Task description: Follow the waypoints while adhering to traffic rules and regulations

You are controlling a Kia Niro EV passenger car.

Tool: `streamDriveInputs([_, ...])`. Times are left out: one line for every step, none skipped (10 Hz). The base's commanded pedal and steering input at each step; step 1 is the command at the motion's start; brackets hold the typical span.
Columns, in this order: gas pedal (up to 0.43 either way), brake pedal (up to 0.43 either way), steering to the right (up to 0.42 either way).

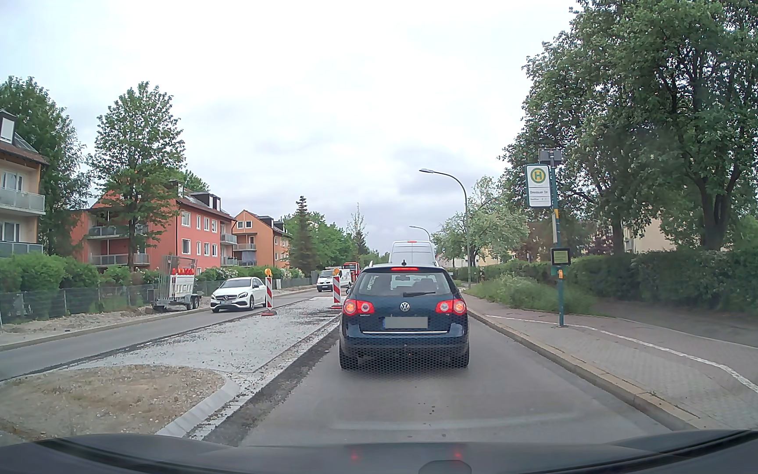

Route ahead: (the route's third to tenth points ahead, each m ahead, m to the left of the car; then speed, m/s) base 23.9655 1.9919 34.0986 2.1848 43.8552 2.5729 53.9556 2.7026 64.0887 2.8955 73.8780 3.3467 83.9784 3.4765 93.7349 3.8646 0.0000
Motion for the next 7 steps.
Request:
streamDriveInputs([0.000, 0.262, -0.014])
streamDriveInputs([0.000, 0.262, -0.014])
streamDriveInputs([0.000, 0.262, -0.014])
streamDriveInputs([0.000, 0.262, -0.015])
streamDriveInputs([0.000, 0.262, -0.015])
streamDriveInputs([0.000, 0.262, -0.015])
streamDriveInputs([0.000, 0.262, -0.015])
